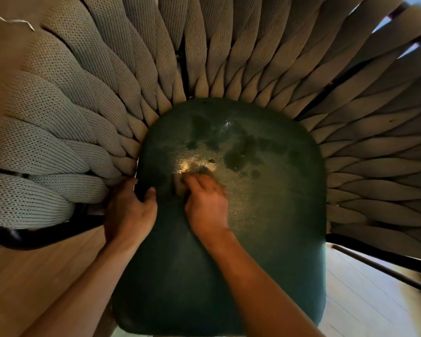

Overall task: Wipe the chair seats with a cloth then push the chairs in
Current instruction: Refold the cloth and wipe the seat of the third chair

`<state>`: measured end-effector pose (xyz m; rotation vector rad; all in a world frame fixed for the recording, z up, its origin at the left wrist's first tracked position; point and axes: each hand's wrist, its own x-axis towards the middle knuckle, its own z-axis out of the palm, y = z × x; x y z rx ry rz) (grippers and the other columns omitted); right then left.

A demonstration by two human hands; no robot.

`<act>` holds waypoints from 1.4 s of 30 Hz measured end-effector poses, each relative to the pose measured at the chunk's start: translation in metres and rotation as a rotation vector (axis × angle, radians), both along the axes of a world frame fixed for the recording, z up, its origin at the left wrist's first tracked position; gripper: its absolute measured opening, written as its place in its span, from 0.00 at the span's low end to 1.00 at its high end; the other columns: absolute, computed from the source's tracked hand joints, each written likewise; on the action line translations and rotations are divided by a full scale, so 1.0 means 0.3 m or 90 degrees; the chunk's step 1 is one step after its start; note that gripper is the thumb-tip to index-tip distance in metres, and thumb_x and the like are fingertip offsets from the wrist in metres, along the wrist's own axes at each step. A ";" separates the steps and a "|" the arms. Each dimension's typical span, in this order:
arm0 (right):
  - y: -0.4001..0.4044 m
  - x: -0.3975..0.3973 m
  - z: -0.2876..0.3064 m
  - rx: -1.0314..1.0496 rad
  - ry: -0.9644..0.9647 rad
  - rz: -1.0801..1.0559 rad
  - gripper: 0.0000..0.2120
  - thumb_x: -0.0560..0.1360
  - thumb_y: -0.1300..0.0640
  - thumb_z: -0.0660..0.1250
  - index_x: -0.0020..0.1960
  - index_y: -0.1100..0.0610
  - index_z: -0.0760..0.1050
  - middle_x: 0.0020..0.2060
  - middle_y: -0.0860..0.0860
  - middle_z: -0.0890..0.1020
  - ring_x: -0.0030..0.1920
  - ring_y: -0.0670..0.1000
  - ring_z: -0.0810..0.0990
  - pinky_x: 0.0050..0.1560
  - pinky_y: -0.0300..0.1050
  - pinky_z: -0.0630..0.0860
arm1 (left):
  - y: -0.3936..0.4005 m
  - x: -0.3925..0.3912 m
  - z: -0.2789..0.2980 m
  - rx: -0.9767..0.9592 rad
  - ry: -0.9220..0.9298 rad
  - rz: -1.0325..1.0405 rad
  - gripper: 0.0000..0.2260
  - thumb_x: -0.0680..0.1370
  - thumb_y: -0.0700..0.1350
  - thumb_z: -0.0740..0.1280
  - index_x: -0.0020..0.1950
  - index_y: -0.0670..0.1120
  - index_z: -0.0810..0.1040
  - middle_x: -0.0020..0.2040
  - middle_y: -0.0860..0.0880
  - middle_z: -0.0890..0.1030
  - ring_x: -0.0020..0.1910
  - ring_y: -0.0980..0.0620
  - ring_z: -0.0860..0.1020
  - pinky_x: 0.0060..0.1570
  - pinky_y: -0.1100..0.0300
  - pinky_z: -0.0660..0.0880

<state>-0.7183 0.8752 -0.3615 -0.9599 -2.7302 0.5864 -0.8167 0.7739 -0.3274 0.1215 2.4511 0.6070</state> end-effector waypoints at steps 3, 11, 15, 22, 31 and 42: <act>0.109 0.125 0.004 0.004 -0.001 -0.035 0.17 0.62 0.69 0.69 0.50 0.57 0.81 0.46 0.54 0.82 0.48 0.57 0.81 0.46 0.50 0.80 | 0.019 0.002 0.007 -0.027 0.006 -0.028 0.27 0.76 0.53 0.68 0.72 0.46 0.66 0.69 0.43 0.70 0.66 0.42 0.70 0.59 0.48 0.70; 0.385 0.448 0.025 0.039 -0.062 -0.161 0.18 0.67 0.70 0.67 0.55 0.59 0.79 0.50 0.59 0.80 0.49 0.62 0.79 0.47 0.57 0.79 | 0.037 0.023 0.008 -0.050 0.089 -0.088 0.29 0.74 0.47 0.71 0.71 0.40 0.66 0.69 0.39 0.67 0.68 0.40 0.66 0.61 0.47 0.69; 0.495 0.561 0.025 0.045 -0.072 -0.240 0.20 0.65 0.66 0.60 0.54 0.60 0.79 0.49 0.58 0.81 0.48 0.62 0.79 0.49 0.50 0.74 | 0.051 0.017 0.008 -0.016 0.069 -0.031 0.30 0.72 0.44 0.73 0.72 0.42 0.66 0.69 0.40 0.68 0.67 0.40 0.68 0.62 0.47 0.68; 0.501 0.556 0.021 0.005 0.008 -0.335 0.20 0.63 0.69 0.58 0.52 0.60 0.80 0.45 0.58 0.82 0.46 0.60 0.79 0.50 0.40 0.69 | 0.026 -0.003 -0.031 0.036 0.104 -0.015 0.18 0.78 0.42 0.65 0.68 0.41 0.73 0.63 0.40 0.75 0.61 0.41 0.74 0.58 0.51 0.70; 0.177 0.159 0.001 -0.091 0.101 -0.109 0.20 0.65 0.71 0.65 0.54 0.58 0.81 0.49 0.53 0.83 0.51 0.53 0.80 0.58 0.42 0.74 | 0.022 -0.001 -0.044 0.070 0.105 0.021 0.15 0.79 0.39 0.64 0.66 0.42 0.75 0.62 0.41 0.77 0.59 0.41 0.76 0.56 0.55 0.69; -0.126 -0.258 -0.007 -0.047 0.081 -0.004 0.14 0.65 0.58 0.76 0.50 0.55 0.82 0.41 0.52 0.84 0.45 0.54 0.81 0.51 0.44 0.67 | 0.019 -0.034 -0.027 0.131 -0.001 0.222 0.18 0.79 0.42 0.55 0.66 0.48 0.76 0.65 0.44 0.76 0.63 0.43 0.73 0.65 0.44 0.70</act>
